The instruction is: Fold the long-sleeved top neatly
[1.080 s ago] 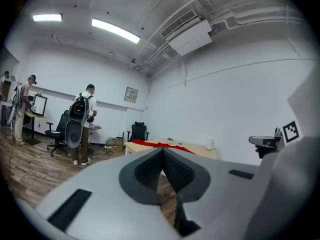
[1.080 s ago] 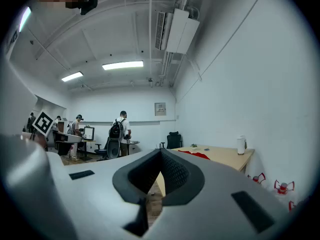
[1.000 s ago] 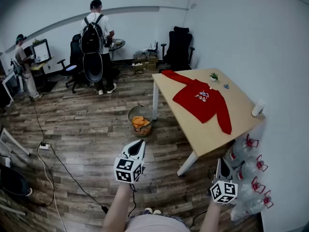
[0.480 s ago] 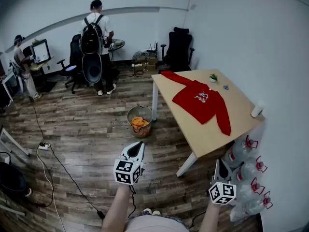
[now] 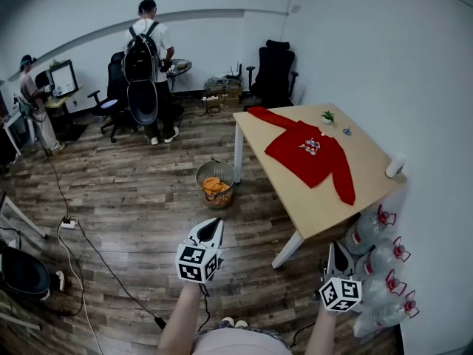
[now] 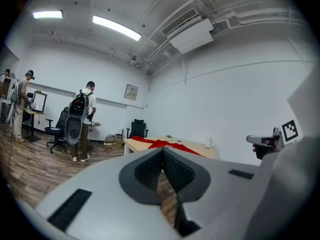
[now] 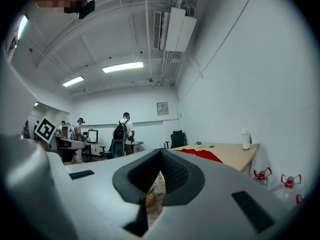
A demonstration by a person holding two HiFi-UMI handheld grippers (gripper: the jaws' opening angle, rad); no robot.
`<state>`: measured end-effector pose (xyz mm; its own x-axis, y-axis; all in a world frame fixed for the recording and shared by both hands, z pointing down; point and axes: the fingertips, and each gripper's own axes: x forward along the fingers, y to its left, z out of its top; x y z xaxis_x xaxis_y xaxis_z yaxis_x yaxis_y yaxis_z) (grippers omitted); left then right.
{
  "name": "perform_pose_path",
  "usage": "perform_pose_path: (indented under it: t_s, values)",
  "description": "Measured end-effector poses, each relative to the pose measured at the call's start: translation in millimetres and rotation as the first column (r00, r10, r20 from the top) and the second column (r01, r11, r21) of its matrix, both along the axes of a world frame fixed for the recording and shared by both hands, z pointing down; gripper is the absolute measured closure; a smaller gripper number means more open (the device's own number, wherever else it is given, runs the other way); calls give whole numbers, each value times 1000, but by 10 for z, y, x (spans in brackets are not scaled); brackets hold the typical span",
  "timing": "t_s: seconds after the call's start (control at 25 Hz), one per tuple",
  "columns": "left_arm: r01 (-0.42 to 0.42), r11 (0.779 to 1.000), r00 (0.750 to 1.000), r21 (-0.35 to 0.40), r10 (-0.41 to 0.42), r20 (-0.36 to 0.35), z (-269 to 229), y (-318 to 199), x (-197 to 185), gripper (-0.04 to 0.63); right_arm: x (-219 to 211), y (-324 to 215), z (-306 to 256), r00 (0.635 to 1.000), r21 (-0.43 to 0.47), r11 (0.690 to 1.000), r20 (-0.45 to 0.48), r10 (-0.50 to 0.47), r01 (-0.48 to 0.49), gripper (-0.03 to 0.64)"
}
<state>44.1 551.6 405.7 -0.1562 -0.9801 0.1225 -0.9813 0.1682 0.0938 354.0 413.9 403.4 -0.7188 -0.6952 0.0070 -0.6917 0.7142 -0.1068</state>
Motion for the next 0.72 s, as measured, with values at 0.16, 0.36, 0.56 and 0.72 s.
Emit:
perform_pose_path:
  t_s: [0.16,0.36,0.56,0.72]
  values:
    - [-16,1000,1000,-5,16,-8,56,47,43,593,-82,78,26,1000,-2,1000,1,-23,23,607]
    - [-16,999,999,34,18,-36,2,98,-4,591,-151,115,-19,999,-9,999,33,-37,37,593]
    - [-46,996,997,78,51,-60,-83,173,-58,477,-209,149,-49,995,-13,998,77,-68,69,423]
    - [-70,993,995,100,77,-69,-75,227,-101,357,-263,166,-11,992,-20,997,97,-79,81,326]
